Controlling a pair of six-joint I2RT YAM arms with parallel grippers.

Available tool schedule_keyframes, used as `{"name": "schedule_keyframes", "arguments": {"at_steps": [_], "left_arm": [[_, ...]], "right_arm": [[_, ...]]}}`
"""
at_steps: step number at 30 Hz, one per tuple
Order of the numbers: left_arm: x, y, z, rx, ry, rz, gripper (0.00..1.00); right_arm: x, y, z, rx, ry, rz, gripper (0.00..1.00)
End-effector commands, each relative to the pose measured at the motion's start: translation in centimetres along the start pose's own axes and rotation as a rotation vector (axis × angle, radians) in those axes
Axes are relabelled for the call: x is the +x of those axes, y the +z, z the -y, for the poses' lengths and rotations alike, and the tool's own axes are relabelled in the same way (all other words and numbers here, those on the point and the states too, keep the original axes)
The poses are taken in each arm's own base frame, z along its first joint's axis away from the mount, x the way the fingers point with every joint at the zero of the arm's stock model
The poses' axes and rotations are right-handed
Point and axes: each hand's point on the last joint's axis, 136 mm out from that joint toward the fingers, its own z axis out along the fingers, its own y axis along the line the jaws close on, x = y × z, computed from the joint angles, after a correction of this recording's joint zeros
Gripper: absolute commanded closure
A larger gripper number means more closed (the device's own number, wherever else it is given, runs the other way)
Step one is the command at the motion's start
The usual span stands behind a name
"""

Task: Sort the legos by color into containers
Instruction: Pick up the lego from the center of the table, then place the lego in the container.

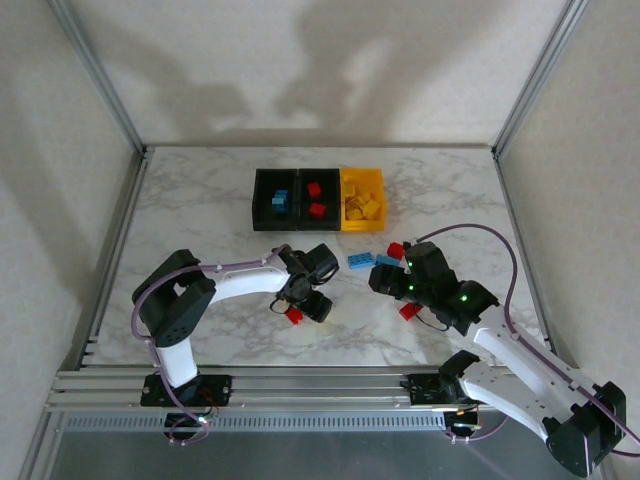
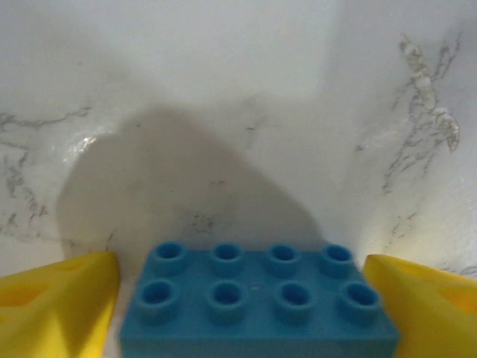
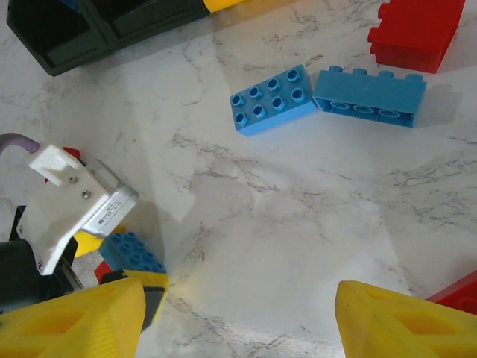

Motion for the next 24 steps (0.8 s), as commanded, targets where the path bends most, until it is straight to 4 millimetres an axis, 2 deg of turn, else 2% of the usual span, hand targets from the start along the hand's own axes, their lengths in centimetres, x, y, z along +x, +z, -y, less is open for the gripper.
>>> {"name": "schedule_keyframes", "arguments": {"at_steps": [1,4,6,9,13,19,24], "left_arm": [[-0.6,-0.9,0.8,0.017,0.022,0.002,0.28],[-1.4,-1.8,1.6,0.05,0.033,0.024,0.36],[-1.9,-2.2,1.6,0.048,0.036,0.035,0.39],[-3.1,-3.2,0.9,0.033,0.022,0.061,0.45],[-5.1,-5.2,-0.6,0.039,-0.033,0.118,0.45],[-8.9,-9.2,-4.2,0.023,-0.134,0.255,0.46],[-13.0,-12.1,-9.0,-0.033,-0.254,0.36,0.46]], "right_arm": [[-0.3,0.4,0.6,0.026,0.006,0.016,0.32],[-0.4,0.4,0.6,0.026,0.008,0.017,0.32],[-0.5,0.4,0.6,0.032,0.016,0.015,0.32],[-0.7,0.3,-0.1,0.007,0.016,0.018,0.33],[-1.2,0.3,-0.9,-0.025,0.014,0.024,0.33],[-2.0,0.8,-3.4,-0.126,0.006,0.025,0.33],[-2.5,1.7,-5.5,-0.165,-0.017,0.022,0.34]]}}
